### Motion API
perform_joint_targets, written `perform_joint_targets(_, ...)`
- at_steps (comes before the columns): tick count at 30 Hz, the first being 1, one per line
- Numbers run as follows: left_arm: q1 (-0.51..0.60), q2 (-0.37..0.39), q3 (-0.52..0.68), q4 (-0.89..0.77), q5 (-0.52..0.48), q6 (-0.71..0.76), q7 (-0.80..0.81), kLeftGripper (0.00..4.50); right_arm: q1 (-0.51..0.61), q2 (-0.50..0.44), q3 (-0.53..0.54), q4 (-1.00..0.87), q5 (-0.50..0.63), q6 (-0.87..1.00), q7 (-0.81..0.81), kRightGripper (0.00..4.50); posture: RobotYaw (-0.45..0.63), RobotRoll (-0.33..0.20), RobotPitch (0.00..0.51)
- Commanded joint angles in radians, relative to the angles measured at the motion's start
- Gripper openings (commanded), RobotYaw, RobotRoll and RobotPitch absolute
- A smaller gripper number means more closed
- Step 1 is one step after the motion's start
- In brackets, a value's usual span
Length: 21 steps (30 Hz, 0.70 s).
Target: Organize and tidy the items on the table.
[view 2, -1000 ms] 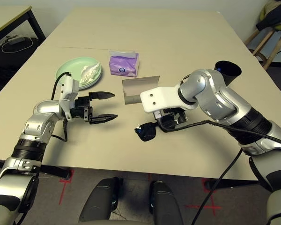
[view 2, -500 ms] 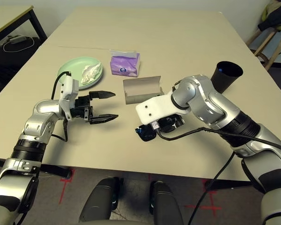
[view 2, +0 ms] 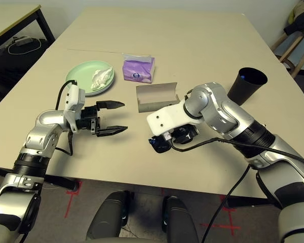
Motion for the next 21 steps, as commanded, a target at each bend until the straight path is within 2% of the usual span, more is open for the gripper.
perform_joint_targets(1,0.012,0.011,-0.015,-0.024,0.008,-0.001,0.001,4.45,0.017,0.002,0.006,0.012,-0.009,-0.015,0.012,4.50,0.27,0.000,0.140)
perform_joint_targets(8,0.019,0.012,-0.015,-0.032,0.007,0.003,0.005,4.45,0.027,0.012,0.003,0.026,-0.019,-0.017,0.011,4.50,0.27,0.000,0.140)
perform_joint_targets(9,0.019,0.013,-0.015,-0.032,0.007,0.003,0.006,4.49,0.029,0.014,0.002,0.029,-0.019,-0.016,0.011,4.32,0.27,0.000,0.141)
perform_joint_targets(12,0.019,0.014,-0.014,-0.030,0.008,0.005,0.006,4.50,0.039,0.013,0.003,0.041,-0.019,-0.011,0.023,3.52,0.27,0.000,0.141)
perform_joint_targets(19,0.019,0.016,-0.014,-0.028,0.005,0.008,0.007,4.50,0.039,0.009,-0.007,0.064,-0.029,-0.029,0.023,0.91,0.26,0.000,0.134)
perform_joint_targets(21,0.018,0.014,-0.015,-0.026,0.006,0.007,0.009,4.50,0.034,0.008,-0.013,0.065,-0.029,-0.032,0.025,0.72,0.26,0.000,0.131)
